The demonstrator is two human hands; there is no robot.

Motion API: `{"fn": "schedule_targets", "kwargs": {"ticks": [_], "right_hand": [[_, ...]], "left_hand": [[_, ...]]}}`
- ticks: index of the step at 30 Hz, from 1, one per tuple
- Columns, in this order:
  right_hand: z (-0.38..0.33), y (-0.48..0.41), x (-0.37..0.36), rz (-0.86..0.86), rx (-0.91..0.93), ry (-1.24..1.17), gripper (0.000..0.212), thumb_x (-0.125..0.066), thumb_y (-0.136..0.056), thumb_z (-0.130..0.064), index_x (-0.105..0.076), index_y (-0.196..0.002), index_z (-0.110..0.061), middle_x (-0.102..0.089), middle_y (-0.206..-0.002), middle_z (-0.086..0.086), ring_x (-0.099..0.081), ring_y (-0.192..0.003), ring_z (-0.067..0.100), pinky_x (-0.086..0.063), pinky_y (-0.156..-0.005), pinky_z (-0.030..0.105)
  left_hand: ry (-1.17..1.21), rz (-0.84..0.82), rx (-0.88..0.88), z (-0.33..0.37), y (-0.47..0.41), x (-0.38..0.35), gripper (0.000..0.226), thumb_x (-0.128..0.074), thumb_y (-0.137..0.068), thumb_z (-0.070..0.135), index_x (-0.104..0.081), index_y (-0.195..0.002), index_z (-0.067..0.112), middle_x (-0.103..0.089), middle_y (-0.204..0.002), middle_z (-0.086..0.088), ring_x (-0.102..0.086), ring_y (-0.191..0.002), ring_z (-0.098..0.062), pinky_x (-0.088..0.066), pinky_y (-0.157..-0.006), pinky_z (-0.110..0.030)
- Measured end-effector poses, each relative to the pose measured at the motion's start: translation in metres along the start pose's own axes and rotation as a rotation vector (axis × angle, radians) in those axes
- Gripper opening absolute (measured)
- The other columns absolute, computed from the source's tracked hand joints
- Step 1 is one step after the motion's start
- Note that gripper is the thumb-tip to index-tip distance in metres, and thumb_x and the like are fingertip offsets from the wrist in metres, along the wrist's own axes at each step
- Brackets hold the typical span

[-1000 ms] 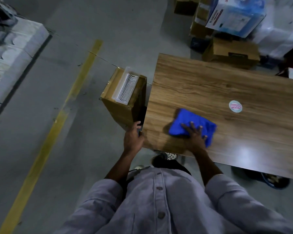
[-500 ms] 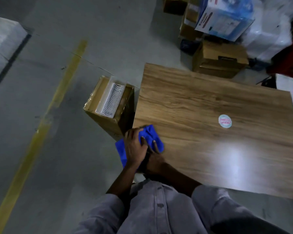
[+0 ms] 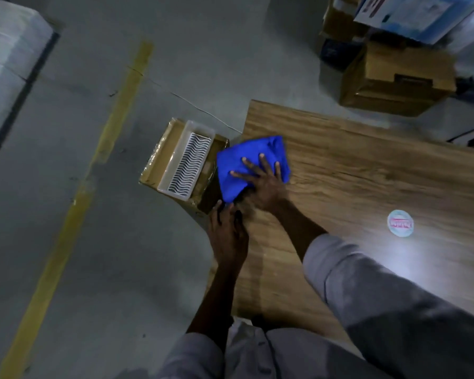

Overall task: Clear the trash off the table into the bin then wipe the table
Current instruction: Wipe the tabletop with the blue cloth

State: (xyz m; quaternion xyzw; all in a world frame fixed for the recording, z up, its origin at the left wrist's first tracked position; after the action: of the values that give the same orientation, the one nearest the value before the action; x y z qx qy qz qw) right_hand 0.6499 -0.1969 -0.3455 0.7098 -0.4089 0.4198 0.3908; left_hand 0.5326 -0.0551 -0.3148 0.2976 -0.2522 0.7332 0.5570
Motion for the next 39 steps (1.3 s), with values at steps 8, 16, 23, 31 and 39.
{"fn": "schedule_targets", "kwargs": {"ticks": [8,16,23,31,39], "right_hand": [[-0.038,-0.013,0.056,0.142,-0.177,0.019,0.051,-0.051,-0.098,-0.038,-0.053,-0.146,-0.021,-0.037,-0.162,-0.004,-0.018,-0.154,0.037,0.000,-0.121,0.060],[-0.003,-0.013,-0.012,-0.037,-0.025,0.018,0.067,-0.041,-0.088,-0.058,-0.038,-0.153,-0.045,-0.025,-0.166,-0.015,-0.009,-0.157,0.031,-0.001,-0.117,0.073],[0.065,-0.119,0.032,-0.008,-0.168,0.030,0.058,-0.047,-0.101,-0.044,-0.028,-0.155,-0.049,-0.015,-0.167,-0.022,-0.001,-0.158,0.025,0.001,-0.120,0.069],[0.206,-0.078,0.076,0.100,-0.739,0.011,0.065,-0.039,-0.098,-0.055,-0.023,-0.159,-0.039,-0.012,-0.170,-0.008,0.002,-0.157,0.033,0.005,-0.116,0.073],[0.273,0.036,0.080,0.285,-1.282,-0.219,0.064,-0.035,-0.094,-0.070,-0.019,-0.154,-0.055,0.003,-0.171,-0.006,0.012,-0.151,0.052,0.008,-0.105,0.084]], "left_hand": [[-0.211,-0.017,0.440,-0.021,-0.036,-0.019,0.048,-0.038,-0.088,0.034,-0.061,-0.107,-0.003,-0.061,-0.108,-0.028,-0.056,-0.101,-0.044,-0.046,-0.079,-0.049],[-0.464,-0.147,0.549,-0.036,-0.039,-0.046,0.042,-0.034,-0.090,0.030,-0.067,-0.091,0.004,-0.066,-0.086,-0.018,-0.059,-0.087,-0.038,-0.044,-0.073,-0.045],[-0.480,-0.120,0.500,-0.027,-0.041,-0.044,0.045,-0.025,-0.098,0.033,-0.064,-0.096,0.013,-0.068,-0.095,-0.012,-0.053,-0.096,-0.034,-0.037,-0.078,-0.043],[-0.446,-0.133,0.517,-0.030,-0.041,-0.045,0.042,-0.027,-0.100,0.034,-0.063,-0.100,0.011,-0.068,-0.101,-0.014,-0.053,-0.100,-0.034,-0.039,-0.082,-0.046],[-0.434,-0.110,0.512,-0.031,-0.041,-0.047,0.037,-0.027,-0.100,0.034,-0.058,-0.097,0.014,-0.067,-0.098,-0.013,-0.053,-0.098,-0.034,-0.039,-0.083,-0.046]]}}
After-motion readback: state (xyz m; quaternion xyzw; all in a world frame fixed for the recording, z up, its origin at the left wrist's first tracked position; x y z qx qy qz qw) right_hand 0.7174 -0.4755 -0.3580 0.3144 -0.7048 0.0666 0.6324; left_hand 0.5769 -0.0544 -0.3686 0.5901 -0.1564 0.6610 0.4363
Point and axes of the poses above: each hand's wrist, its own y-axis away from the middle knuckle, its own x-axis out of the back of the hand, z = x × y, the point moved 6 cm from there along -y, towards the middle knuckle
